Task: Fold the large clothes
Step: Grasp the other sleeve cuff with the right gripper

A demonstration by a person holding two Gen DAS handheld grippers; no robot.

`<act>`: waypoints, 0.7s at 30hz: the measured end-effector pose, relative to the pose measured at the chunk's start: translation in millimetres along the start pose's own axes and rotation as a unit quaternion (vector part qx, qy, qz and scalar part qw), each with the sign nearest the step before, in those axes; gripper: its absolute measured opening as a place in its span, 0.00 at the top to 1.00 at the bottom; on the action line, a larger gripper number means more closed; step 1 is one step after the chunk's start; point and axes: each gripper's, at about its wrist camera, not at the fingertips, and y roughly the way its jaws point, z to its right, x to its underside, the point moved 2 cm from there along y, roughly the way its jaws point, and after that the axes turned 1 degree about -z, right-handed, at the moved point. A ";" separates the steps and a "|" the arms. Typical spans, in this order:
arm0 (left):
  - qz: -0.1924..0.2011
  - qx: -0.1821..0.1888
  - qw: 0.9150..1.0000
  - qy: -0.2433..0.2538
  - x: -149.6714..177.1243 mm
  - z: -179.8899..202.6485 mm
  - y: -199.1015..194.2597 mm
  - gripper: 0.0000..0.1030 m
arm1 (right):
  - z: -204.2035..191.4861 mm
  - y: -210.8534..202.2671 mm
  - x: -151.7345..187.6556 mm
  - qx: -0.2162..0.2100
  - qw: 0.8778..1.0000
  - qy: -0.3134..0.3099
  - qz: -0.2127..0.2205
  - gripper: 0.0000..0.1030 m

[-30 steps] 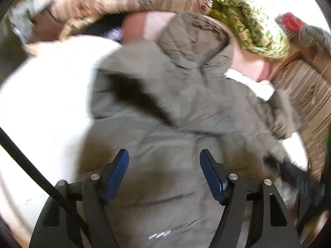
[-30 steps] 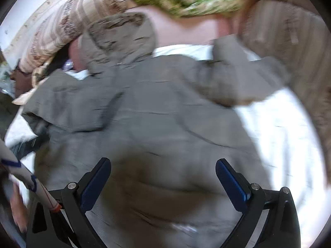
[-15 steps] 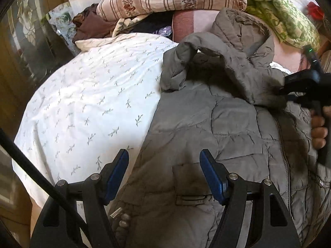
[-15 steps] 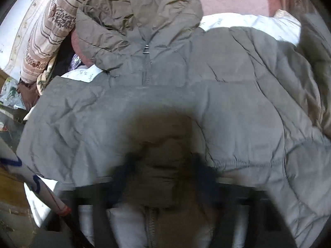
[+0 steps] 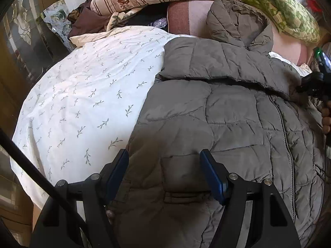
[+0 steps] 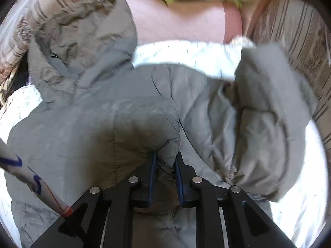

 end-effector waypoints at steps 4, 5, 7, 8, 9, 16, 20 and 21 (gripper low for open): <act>0.008 0.000 1.000 0.006 -0.6 3.0 -8.9 0.32 | -1.4 8.7 -1.2 0.010 1.000 -0.003 0.002 0.73; 0.011 -0.002 1.000 0.009 -0.4 3.9 -11.9 0.32 | -1.1 11.2 -2.9 0.016 1.000 -0.002 0.001 0.69; 0.014 -0.004 1.000 0.013 0.4 5.0 -17.3 0.32 | 3.2 11.7 -5.7 0.032 0.999 0.000 0.000 0.45; 0.016 -0.005 1.000 0.015 0.9 5.0 -20.3 0.32 | 7.1 8.9 -7.1 0.029 1.000 0.004 -0.001 0.42; 0.018 -0.007 1.000 0.015 1.8 3.7 -23.9 0.32 | 11.3 3.2 -7.8 0.015 1.000 0.010 -0.004 0.41; 0.004 -0.020 1.000 -0.011 5.9 -18.6 -25.1 0.32 | 46.3 -70.4 19.7 -0.063 0.997 0.008 0.033 0.30; -0.011 -0.032 0.998 -0.045 6.5 -44.7 -19.4 0.32 | 84.6 -94.1 50.9 -0.049 0.998 -0.003 0.037 0.27; -0.017 -0.029 0.998 -0.056 7.1 -51.6 -17.9 0.32 | 97.6 -98.6 60.2 -0.038 0.999 -0.002 0.037 0.26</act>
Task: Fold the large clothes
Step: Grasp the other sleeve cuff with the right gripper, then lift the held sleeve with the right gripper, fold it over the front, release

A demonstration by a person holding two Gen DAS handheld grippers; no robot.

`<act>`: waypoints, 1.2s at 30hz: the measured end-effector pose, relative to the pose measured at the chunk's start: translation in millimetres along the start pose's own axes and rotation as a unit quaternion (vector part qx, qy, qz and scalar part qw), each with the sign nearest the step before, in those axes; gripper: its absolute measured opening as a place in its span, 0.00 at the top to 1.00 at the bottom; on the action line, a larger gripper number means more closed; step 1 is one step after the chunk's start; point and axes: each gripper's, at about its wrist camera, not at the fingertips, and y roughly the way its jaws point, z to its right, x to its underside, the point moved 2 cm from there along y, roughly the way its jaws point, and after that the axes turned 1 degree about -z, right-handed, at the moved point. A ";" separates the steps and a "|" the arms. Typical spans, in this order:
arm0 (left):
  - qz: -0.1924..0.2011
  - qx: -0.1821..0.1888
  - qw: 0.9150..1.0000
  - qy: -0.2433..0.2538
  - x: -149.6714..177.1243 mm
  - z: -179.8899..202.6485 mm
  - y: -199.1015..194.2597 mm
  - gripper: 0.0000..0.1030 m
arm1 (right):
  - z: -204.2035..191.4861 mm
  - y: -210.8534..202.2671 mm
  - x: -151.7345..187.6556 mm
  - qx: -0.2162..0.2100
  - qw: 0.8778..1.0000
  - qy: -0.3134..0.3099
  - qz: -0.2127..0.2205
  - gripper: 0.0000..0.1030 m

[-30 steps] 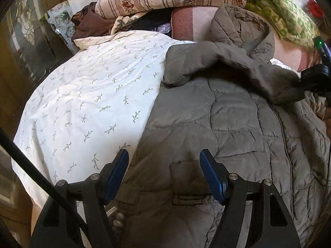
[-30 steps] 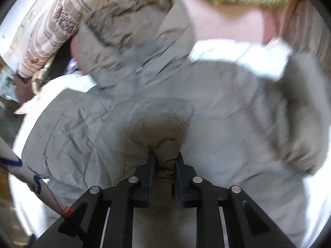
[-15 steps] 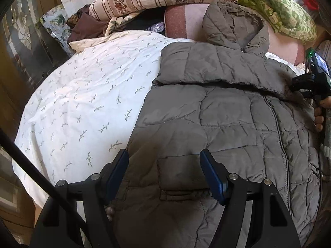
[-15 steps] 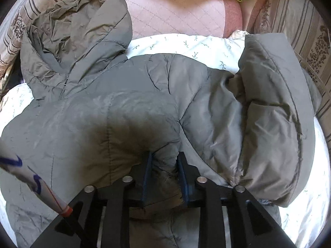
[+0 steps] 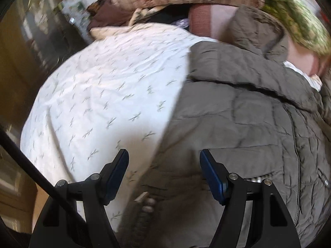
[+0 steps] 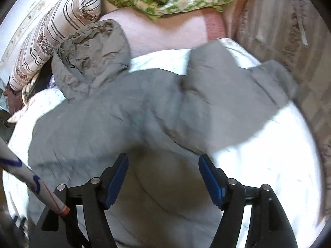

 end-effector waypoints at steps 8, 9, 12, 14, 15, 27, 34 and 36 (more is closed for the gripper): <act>-0.015 0.012 1.000 -0.017 13.9 -14.5 -8.3 0.32 | 108.9 -6.1 31.1 0.029 0.993 0.115 -0.007 0.25; -0.012 0.011 1.000 -0.013 15.1 -12.0 -11.7 0.32 | 123.4 -2.9 30.0 0.029 0.990 0.138 -0.007 0.25; -0.008 0.015 1.000 -0.007 13.4 -5.2 -18.0 0.32 | 157.0 10.9 24.4 0.022 0.981 0.190 -0.014 0.25; -0.006 0.018 1.000 -0.004 10.6 1.3 -21.3 0.32 | 173.9 20.9 16.4 0.017 0.976 0.216 -0.016 0.25; -0.004 0.019 1.000 -0.002 8.7 5.4 -22.7 0.32 | 182.6 27.2 10.1 0.015 0.973 0.228 -0.016 0.25; -0.019 -0.004 1.000 -0.001 -7.8 25.4 -1.4 0.32 | 242.9 94.1 -77.5 0.028 0.948 0.318 0.005 0.21; -0.033 -0.005 0.999 -0.004 -5.0 22.0 11.5 0.32 | 247.7 95.8 -110.2 0.065 0.948 0.311 0.013 0.85; -0.029 -0.004 1.000 -0.006 -5.4 19.7 10.5 0.32 | 245.4 80.9 -112.3 0.057 0.949 0.308 0.026 0.88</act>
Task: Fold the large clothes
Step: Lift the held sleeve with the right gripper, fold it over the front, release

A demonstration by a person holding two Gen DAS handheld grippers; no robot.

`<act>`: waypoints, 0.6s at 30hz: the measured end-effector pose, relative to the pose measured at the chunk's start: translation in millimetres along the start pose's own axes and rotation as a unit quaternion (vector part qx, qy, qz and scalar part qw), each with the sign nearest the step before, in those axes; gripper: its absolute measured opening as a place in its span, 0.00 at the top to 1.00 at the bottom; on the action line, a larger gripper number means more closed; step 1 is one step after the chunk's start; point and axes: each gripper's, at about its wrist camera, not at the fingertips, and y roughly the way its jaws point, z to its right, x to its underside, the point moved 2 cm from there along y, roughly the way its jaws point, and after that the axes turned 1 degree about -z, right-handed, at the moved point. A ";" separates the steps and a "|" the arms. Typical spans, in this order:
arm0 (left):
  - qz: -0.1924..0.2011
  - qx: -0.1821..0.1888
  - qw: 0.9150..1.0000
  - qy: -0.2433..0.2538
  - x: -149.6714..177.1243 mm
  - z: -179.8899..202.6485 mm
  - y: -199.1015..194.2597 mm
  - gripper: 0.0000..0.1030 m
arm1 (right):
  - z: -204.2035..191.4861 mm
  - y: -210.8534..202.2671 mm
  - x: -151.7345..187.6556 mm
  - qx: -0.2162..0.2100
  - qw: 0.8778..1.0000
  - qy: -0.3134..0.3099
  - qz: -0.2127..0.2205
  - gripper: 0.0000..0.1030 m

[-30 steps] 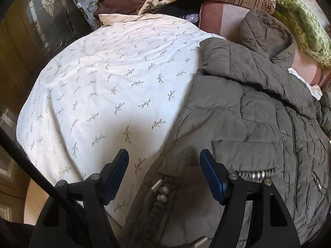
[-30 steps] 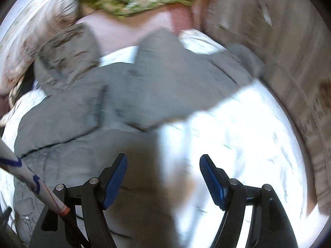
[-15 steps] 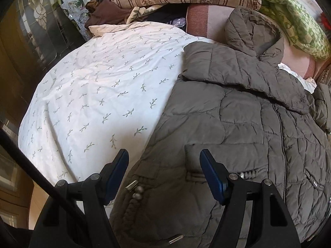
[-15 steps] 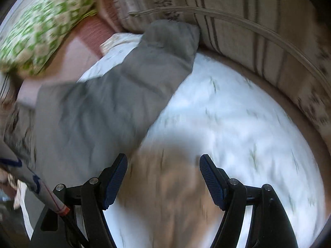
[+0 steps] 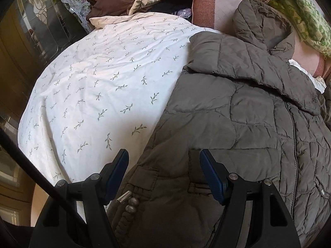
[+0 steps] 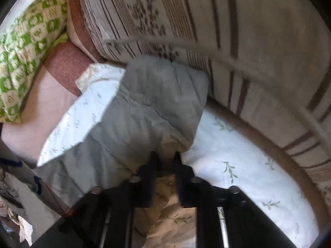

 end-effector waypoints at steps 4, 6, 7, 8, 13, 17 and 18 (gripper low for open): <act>0.011 0.009 1.000 -0.003 1.0 -5.1 -8.0 0.32 | -25.1 -48.9 2.0 -0.004 0.998 -0.041 0.041 0.90; 0.020 0.010 1.000 -0.004 2.3 -8.0 -13.9 0.32 | -42.6 -75.5 3.2 -0.006 0.996 -0.066 0.064 0.90; 0.024 0.012 1.000 -0.006 3.0 -10.3 -17.3 0.32 | -53.5 -91.9 5.0 -0.012 0.994 -0.080 0.075 0.90; 0.027 0.013 1.000 -0.007 3.4 -12.1 -19.9 0.32 | -63.8 -107.0 7.1 -0.019 0.992 -0.091 0.085 0.90; 0.041 0.024 0.999 -0.019 5.7 -22.5 -34.9 0.32 | -110.2 -167.3 23.0 -0.054 0.982 -0.140 0.117 0.91; 0.052 0.031 0.998 -0.027 8.4 -29.6 -44.2 0.32 | -145.2 -206.9 46.2 -0.100 0.973 -0.166 0.125 0.91; 0.053 0.032 0.998 -0.028 9.1 -30.5 -45.2 0.32 | -156.8 -215.6 55.1 -0.117 0.970 -0.174 0.123 0.91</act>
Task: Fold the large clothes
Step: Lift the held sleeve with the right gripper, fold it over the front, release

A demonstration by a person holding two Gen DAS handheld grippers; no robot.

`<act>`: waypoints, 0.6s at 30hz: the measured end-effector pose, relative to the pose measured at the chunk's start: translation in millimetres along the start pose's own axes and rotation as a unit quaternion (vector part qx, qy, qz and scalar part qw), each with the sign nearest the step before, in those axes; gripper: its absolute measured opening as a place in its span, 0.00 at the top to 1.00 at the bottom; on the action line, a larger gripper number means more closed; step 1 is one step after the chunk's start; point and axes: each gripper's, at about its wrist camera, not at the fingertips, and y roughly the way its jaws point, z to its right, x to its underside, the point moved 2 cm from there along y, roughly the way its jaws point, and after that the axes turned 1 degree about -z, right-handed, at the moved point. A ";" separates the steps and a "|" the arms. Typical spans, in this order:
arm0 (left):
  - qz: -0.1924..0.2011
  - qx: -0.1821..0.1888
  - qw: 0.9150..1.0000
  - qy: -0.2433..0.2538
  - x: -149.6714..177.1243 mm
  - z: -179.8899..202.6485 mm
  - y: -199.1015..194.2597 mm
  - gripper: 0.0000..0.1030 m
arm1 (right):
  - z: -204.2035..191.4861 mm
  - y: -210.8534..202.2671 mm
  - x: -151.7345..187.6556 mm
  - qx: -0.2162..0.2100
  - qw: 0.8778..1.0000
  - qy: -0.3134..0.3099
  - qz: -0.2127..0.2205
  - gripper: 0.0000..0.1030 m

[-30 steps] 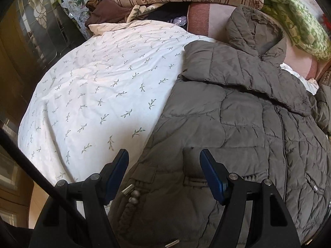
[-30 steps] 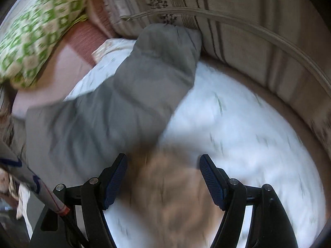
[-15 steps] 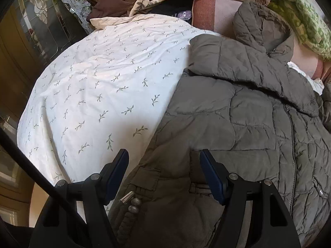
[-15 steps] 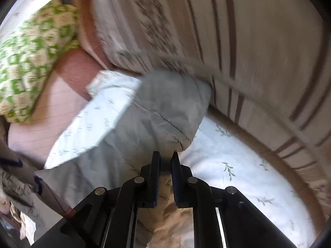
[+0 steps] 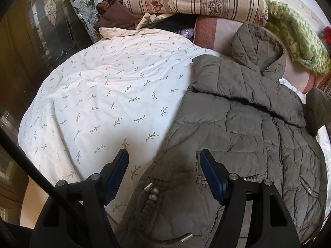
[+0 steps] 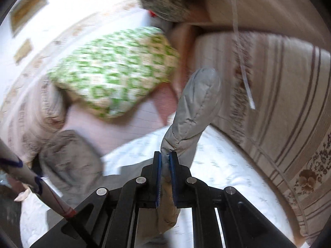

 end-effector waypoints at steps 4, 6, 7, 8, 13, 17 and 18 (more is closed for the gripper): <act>0.002 0.006 1.000 -0.003 2.6 -1.6 -3.5 0.32 | -62.8 -5.0 10.5 -0.076 0.997 -0.029 -0.019 0.91; 0.001 0.007 1.000 -0.001 4.0 -1.4 -3.9 0.32 | -102.6 -2.2 29.4 -0.119 0.990 -0.059 -0.042 0.91; 0.001 0.007 1.000 0.000 4.5 -1.4 -4.3 0.32 | -117.2 0.2 38.9 -0.132 0.987 -0.073 -0.053 0.91; 0.001 0.007 1.000 0.001 4.6 -1.7 -4.0 0.32 | -136.9 5.2 53.0 -0.145 0.983 -0.092 -0.066 0.91; 0.003 0.000 1.000 0.001 3.7 -5.9 -2.9 0.32 | -207.4 48.7 129.7 -0.163 0.963 -0.166 -0.135 0.91; 0.009 -0.006 1.000 0.004 1.0 -12.1 -4.1 0.32 | -223.3 80.9 178.9 -0.167 0.953 -0.165 -0.190 0.87; 0.011 -0.009 1.000 0.006 0.5 -13.4 -4.0 0.32 | -215.5 87.1 184.5 -0.176 0.952 -0.147 -0.200 0.75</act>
